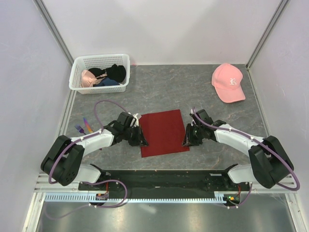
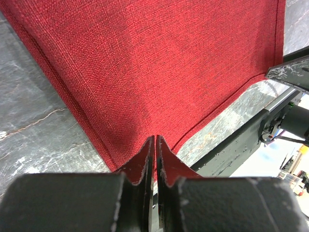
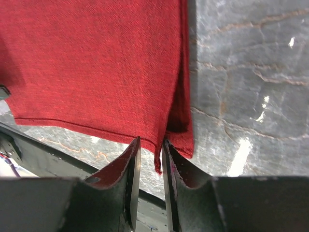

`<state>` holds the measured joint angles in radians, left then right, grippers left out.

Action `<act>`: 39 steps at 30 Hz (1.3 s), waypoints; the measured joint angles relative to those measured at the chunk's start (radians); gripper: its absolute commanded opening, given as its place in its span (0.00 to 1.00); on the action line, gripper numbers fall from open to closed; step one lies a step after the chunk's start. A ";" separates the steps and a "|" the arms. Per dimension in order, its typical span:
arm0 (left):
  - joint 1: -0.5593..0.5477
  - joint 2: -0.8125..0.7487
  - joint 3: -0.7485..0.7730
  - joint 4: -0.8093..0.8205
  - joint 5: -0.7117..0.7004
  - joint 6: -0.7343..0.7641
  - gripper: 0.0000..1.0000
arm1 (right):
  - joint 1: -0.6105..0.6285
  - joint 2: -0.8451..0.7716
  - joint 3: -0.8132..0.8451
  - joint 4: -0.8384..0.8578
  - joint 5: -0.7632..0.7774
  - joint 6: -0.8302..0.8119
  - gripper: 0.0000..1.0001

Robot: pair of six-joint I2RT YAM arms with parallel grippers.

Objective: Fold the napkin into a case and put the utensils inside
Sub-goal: Pick up the top corner of the square-folded napkin from the center of the board, then fold the top corner of the square-folded napkin at the center of the board.

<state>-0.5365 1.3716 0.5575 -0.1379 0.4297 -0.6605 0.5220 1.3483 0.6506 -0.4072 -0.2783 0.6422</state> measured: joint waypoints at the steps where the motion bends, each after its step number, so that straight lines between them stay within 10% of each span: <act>1: 0.000 0.000 -0.002 0.003 0.000 0.000 0.09 | 0.000 0.005 0.005 0.002 -0.001 -0.001 0.31; 22: 0.000 -0.011 -0.030 0.013 0.018 -0.004 0.10 | 0.000 -0.064 -0.022 -0.002 -0.025 0.010 0.00; 39: 0.000 -0.146 -0.158 0.005 0.018 -0.052 0.09 | 0.057 0.135 0.153 0.089 -0.097 0.017 0.00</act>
<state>-0.5365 1.2251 0.4000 -0.1326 0.4477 -0.7128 0.5793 1.4830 0.8040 -0.3180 -0.3748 0.6590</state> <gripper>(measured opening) 0.087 0.011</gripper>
